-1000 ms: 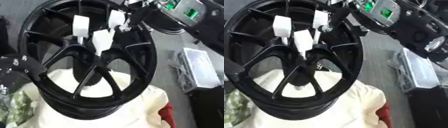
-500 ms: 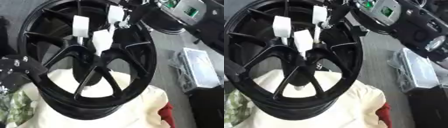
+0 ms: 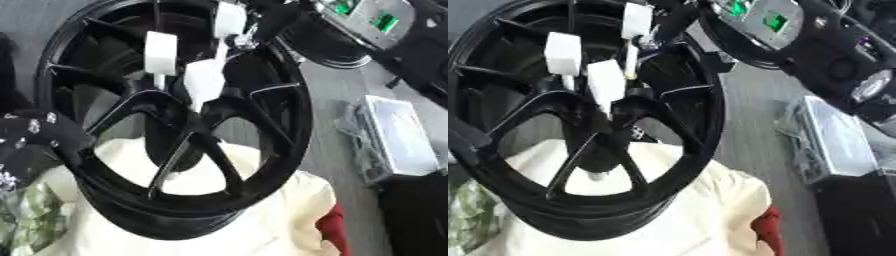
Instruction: Pull the pin out of the wheel hub.
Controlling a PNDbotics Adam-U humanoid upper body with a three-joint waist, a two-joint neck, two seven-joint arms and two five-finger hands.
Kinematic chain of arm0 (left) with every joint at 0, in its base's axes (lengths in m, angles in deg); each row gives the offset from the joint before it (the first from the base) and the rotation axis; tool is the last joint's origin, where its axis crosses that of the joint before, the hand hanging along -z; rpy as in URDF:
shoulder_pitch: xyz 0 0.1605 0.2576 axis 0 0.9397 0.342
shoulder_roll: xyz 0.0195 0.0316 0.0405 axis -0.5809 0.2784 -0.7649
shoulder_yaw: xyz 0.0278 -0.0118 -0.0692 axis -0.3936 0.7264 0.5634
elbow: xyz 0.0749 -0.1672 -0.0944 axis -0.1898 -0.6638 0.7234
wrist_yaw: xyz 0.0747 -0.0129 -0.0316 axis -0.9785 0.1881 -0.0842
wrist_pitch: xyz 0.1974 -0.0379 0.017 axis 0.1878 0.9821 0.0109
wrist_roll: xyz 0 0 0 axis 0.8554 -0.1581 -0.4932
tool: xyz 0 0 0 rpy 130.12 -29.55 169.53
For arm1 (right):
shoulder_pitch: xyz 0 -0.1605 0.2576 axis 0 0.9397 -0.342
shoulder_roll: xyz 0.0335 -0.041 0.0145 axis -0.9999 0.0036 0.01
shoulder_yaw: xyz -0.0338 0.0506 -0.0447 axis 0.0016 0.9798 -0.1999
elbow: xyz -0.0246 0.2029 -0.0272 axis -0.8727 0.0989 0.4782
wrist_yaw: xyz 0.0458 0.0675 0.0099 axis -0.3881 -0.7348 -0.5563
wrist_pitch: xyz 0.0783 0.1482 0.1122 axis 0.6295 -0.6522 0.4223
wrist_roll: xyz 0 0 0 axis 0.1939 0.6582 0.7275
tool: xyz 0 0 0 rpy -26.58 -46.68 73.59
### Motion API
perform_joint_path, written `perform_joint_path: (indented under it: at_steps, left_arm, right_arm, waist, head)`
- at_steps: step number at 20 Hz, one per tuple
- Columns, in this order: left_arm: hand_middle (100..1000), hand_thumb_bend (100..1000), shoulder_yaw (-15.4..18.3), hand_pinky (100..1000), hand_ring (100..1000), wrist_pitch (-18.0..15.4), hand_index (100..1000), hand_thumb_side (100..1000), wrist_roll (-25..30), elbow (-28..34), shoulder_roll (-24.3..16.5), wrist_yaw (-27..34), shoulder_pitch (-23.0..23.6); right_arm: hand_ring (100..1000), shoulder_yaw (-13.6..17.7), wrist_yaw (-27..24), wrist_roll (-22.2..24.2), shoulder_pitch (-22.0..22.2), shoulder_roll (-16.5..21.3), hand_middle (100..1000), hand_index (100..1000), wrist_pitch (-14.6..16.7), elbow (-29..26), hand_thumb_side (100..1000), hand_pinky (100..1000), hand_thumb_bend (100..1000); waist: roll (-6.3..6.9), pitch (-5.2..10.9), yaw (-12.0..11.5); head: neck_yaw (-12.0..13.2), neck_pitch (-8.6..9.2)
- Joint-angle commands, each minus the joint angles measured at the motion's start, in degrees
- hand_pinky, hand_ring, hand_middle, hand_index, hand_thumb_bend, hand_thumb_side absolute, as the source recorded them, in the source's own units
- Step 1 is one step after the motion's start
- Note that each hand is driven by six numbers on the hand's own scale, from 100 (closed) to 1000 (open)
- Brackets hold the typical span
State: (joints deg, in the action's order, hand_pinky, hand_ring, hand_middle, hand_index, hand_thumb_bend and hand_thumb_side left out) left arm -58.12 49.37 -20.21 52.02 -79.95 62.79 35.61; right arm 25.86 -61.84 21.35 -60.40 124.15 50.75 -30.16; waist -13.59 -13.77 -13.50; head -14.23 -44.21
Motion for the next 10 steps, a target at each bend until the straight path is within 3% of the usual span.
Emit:
perform_joint_path:
  at_steps: [1,10]
  left_arm:
    - [670,100,0.3,627,769,0.1,720,774,0.1,0.9,-1.5,0.4,-0.4]
    - [671,100,0.6,628,769,0.2,720,762,-0.1,0.9,-1.2,1.7,-0.2]
  right_arm:
    - [464,1.1,0.3,-0.5,-1.0,2.5,311,387,0.1,-0.6,412,585,100]
    - [461,2.2,1.0,-2.7,0.8,5.0,303,379,1.2,-0.5,417,584,100]
  waist:
    - [0.91,1.5,0.2]
    - [1.79,2.93,0.9]
  head:
    - [-0.1,0.1]
    - [0.2,0.1]
